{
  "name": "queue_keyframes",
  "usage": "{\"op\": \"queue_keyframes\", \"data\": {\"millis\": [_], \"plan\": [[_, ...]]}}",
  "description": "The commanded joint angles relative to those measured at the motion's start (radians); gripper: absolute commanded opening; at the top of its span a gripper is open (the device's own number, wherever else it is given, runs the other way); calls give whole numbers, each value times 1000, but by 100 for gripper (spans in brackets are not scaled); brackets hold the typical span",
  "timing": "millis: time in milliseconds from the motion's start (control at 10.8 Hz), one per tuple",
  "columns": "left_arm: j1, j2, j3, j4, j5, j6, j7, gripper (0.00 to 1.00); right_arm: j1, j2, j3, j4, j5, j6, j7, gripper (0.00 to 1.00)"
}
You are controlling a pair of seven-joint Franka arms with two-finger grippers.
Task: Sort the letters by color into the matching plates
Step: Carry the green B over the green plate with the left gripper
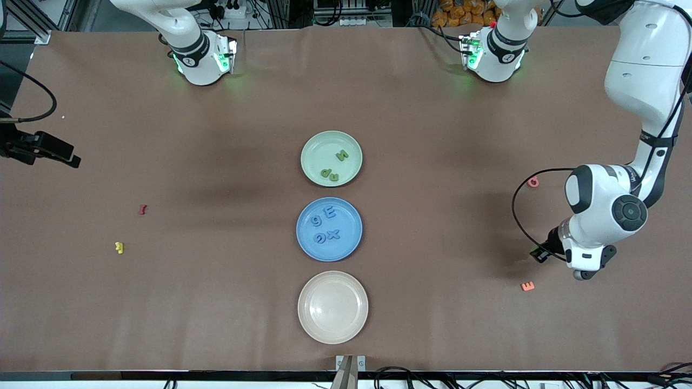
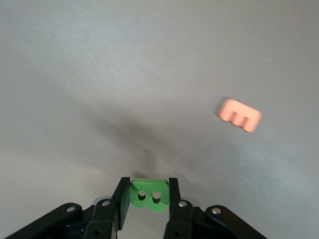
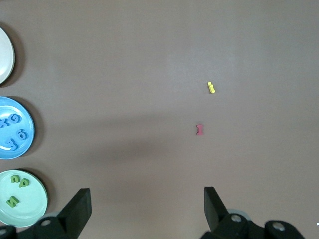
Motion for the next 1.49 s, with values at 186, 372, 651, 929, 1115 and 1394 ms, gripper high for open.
{"op": "queue_keyframes", "data": {"millis": [186, 372, 651, 929, 1115, 1394], "plan": [[-97, -30, -86, -16, -19, -46, -254, 0, -54, -8, 61, 8, -12, -3, 16, 100], [-189, -36, -86, -14, -19, -48, -383, 0, -86, -8, 98, 12, -15, -3, 17, 100], [-342, -42, -86, -14, -19, -65, -585, 0, -86, -8, 98, 18, -13, 0, 17, 100], [-470, -31, -86, -3, -18, -70, -711, 0, -82, -2, 98, 31, -12, 0, 19, 100], [-554, -30, -86, 12, -21, -83, -809, 0, -85, 0, 98, 31, -15, 4, 14, 100], [-680, -30, -86, 14, -23, -109, -923, 0, -88, -2, 94, 21, -15, 9, 6, 100]]}}
